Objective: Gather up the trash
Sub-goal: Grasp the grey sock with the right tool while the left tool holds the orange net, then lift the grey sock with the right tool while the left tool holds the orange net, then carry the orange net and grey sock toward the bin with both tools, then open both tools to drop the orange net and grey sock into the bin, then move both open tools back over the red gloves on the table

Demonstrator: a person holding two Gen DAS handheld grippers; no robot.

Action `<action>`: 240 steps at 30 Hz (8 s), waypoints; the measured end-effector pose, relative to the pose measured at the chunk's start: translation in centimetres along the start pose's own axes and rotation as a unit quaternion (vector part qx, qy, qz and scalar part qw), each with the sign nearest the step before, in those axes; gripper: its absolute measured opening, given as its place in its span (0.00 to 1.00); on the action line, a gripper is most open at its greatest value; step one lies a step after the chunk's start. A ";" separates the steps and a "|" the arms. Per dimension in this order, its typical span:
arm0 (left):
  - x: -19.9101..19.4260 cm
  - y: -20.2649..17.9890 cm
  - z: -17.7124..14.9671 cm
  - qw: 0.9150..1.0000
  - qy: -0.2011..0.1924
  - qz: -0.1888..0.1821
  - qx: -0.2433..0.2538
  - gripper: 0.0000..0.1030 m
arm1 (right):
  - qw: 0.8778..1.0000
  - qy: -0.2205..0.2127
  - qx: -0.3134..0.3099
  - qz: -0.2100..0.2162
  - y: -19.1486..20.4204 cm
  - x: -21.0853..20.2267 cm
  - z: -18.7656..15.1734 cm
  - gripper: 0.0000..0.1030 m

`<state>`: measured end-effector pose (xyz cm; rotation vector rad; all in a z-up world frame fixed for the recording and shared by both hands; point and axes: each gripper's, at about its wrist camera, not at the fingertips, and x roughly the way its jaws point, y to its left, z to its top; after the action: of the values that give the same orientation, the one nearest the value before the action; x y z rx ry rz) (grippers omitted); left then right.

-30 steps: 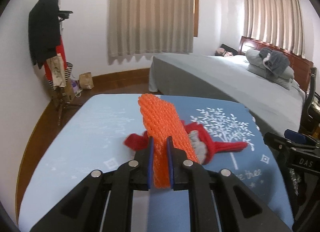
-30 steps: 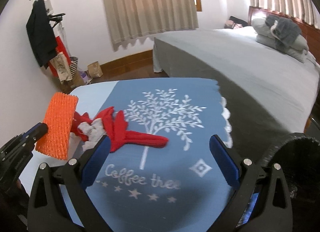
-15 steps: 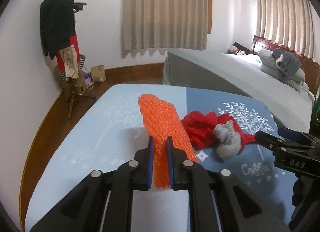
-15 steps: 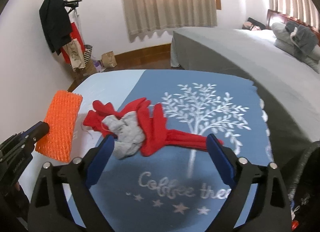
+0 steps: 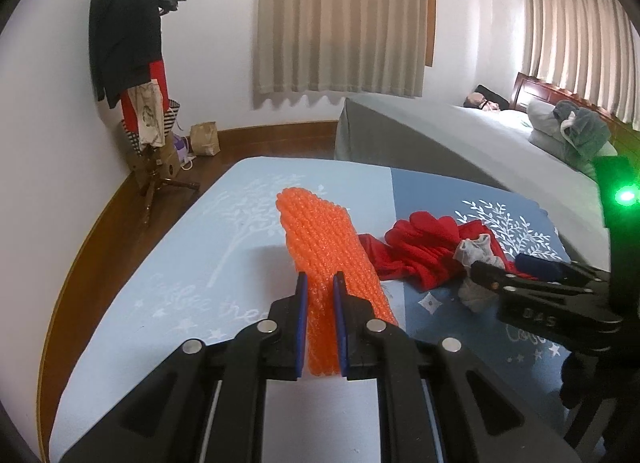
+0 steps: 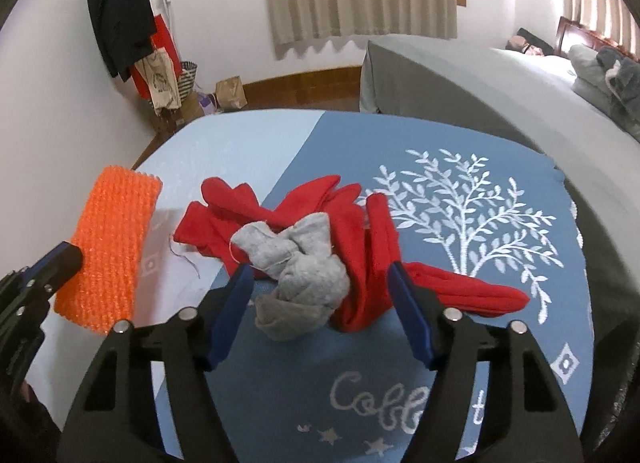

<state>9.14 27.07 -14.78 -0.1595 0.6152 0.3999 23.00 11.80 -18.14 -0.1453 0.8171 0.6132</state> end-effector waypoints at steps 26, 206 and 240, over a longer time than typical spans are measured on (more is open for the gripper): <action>-1.2 -1.4 -0.6 1.000 0.001 -0.028 0.015 0.12 | 0.999 0.018 0.001 0.032 -1.5 -4.4 -3.1 0.36; -11.7 -23.5 -2.2 0.962 -0.032 -0.226 0.150 0.94 | 0.959 -0.143 0.172 -0.175 -23.2 -31.0 -16.0 0.95; -5.3 -4.4 -2.0 0.997 -0.021 -0.049 0.064 0.94 | 0.996 -0.030 0.061 -0.048 -7.5 -11.4 -7.8 0.95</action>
<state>5.91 20.80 -13.15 -0.0574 0.5865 0.2680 16.29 -2.25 -16.14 -0.0539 0.7833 0.4727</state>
